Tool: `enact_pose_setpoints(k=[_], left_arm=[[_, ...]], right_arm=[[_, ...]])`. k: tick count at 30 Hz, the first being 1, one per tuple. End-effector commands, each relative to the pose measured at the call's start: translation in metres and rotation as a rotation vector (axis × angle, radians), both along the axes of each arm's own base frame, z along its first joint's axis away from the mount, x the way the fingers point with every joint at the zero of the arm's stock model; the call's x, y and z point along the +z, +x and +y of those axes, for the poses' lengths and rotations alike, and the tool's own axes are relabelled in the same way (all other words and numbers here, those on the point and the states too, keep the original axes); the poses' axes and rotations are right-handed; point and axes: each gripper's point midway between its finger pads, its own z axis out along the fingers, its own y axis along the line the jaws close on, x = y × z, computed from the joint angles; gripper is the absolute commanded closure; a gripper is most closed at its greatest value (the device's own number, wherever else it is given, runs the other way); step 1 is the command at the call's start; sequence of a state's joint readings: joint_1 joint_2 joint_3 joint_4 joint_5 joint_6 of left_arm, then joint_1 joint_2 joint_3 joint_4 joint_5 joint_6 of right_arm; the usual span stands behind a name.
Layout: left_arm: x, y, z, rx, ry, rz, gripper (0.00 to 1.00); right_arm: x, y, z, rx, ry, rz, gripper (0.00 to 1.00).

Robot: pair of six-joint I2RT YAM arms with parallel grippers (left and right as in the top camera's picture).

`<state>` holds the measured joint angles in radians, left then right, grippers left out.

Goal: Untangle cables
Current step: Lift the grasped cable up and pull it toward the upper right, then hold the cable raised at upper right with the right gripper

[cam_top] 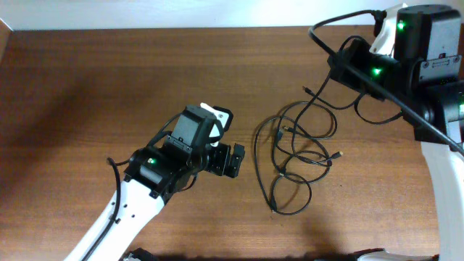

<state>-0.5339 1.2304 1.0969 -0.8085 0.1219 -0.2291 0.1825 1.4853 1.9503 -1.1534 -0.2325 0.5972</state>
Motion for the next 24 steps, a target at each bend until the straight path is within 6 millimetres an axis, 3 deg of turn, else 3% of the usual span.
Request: enact_pose_setpoints(k=[1,24], left_arm=[[0.0094,0.002,0.0008,0.011,-0.008,-0.025,0.01],[0.0094,0.002,0.0008,0.011,-0.008,-0.025,0.01]], right_arm=[[0.0075,-0.0003,-0.0052,-0.007,-0.018,-0.027,0.96],[0.0014,-0.0041,-0.0082,-0.017,-0.033,0.002,0.96]])
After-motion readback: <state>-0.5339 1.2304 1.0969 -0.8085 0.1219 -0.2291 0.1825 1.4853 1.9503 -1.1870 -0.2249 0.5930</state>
